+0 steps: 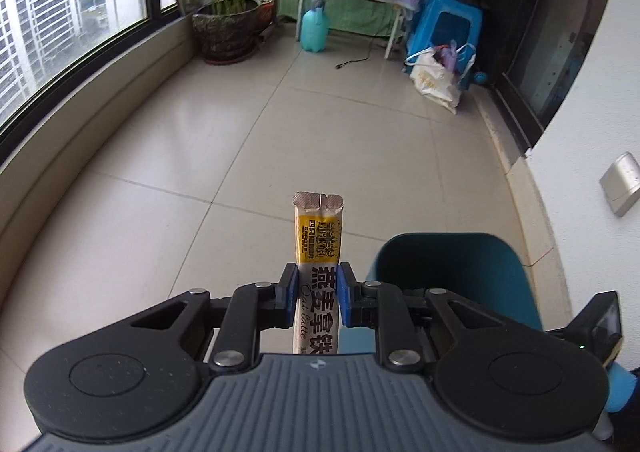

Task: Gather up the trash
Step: 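Carry the snack wrapper into the wastebasket with the left gripper and release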

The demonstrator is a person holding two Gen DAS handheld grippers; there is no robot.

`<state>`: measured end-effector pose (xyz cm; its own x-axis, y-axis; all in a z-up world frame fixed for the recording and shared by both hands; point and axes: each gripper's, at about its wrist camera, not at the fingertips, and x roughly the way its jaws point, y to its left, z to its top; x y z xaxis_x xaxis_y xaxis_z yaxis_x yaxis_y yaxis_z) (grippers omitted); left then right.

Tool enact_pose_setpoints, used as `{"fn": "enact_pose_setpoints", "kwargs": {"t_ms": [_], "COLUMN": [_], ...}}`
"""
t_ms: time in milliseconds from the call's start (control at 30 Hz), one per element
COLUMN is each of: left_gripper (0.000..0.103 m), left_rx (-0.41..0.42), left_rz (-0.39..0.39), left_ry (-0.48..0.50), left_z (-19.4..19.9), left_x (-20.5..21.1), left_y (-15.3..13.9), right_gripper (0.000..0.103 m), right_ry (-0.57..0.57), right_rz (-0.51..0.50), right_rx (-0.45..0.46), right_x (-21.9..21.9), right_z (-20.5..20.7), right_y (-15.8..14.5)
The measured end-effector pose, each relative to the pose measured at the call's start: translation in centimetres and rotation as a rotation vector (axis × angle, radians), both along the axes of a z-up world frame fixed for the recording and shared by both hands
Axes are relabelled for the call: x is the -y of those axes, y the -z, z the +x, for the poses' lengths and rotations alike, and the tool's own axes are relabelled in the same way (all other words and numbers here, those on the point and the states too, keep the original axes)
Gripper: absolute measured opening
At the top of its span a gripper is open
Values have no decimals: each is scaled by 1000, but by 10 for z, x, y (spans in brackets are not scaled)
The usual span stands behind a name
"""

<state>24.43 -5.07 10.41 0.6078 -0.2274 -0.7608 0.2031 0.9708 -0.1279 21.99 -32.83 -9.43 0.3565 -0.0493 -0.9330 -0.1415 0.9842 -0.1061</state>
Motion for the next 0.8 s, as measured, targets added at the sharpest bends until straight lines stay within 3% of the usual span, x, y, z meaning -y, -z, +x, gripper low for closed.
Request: {"fn": "enact_pose_setpoints", "kwargs": {"t_ms": [167, 233, 367, 667, 800], "left_gripper": [19, 19, 19, 19, 19], "left_rx": [37, 23, -72, -305, -382], "left_rz": [-74, -74, -46, 102, 170], "left_ry": [155, 203, 242, 238, 247], "left_z": [-3, 0, 17, 53, 62], "left_x": [59, 86, 117, 159, 175], "left_y": [-18, -6, 42, 160, 194], "right_gripper": [9, 9, 9, 10, 10], "right_ry": [-1, 0, 0, 6, 6], "right_rz": [1, 1, 1, 8, 12], "right_rx": [1, 2, 2, 4, 5], "right_x": [0, -1, -1, -2, -4], "right_z": [0, 0, -1, 0, 2], "right_y": [-1, -1, -1, -2, -3]}}
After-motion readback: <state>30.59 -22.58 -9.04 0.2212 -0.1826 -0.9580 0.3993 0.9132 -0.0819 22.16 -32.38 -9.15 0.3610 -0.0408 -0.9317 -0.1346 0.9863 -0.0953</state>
